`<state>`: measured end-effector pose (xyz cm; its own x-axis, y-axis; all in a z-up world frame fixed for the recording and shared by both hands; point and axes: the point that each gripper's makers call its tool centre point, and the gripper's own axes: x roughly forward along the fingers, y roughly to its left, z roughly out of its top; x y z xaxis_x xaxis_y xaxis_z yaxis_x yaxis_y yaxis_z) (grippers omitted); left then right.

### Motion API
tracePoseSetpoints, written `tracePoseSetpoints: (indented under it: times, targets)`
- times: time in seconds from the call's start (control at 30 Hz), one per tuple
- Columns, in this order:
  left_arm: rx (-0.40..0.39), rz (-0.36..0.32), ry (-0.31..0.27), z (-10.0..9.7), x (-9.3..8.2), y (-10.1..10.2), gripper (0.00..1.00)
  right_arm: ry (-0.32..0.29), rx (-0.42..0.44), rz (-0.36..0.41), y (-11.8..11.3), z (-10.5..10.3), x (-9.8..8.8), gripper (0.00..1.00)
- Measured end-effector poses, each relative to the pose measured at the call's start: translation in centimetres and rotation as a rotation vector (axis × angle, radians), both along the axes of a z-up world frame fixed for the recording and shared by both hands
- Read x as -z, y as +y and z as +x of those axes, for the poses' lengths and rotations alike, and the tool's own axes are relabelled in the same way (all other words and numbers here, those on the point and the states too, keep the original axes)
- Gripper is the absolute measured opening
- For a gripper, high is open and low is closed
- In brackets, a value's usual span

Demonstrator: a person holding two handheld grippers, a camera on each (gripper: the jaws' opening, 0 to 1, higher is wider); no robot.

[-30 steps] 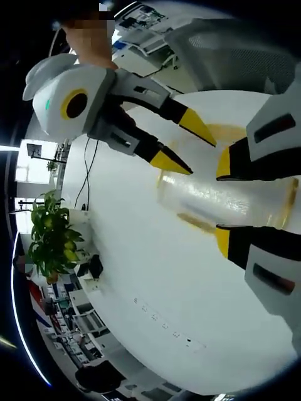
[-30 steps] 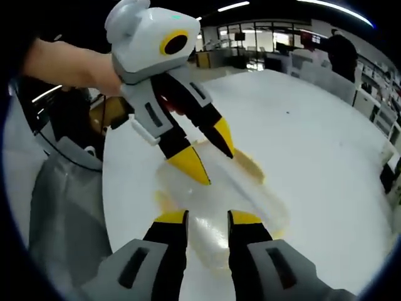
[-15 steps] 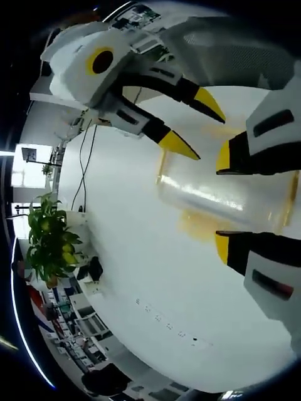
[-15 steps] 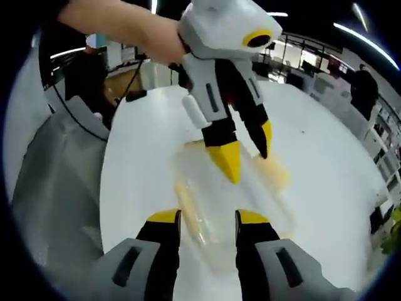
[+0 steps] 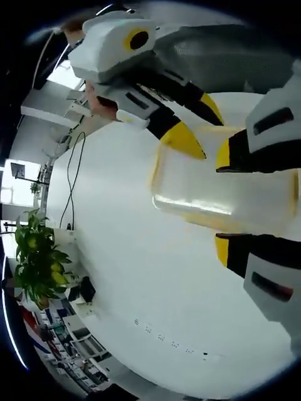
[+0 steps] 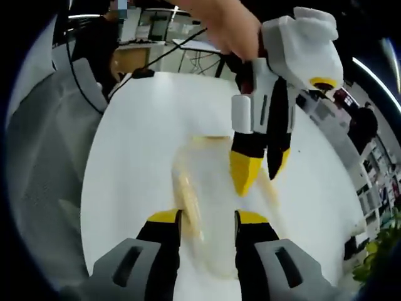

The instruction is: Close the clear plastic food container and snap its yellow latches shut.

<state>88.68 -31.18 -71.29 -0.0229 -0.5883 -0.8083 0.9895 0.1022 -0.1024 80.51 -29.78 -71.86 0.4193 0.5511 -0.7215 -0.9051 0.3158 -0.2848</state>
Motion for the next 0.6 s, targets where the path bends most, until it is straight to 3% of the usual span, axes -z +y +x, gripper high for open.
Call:
tracePoseSetpoints:
  times: [0.6]
  targets:
    - [0.107, 0.175, 0.262, -0.7, 1.3, -0.6, 0.34, -0.097, -0.030, -0.045, 0.6, 0.1, 0.5, 0.31]
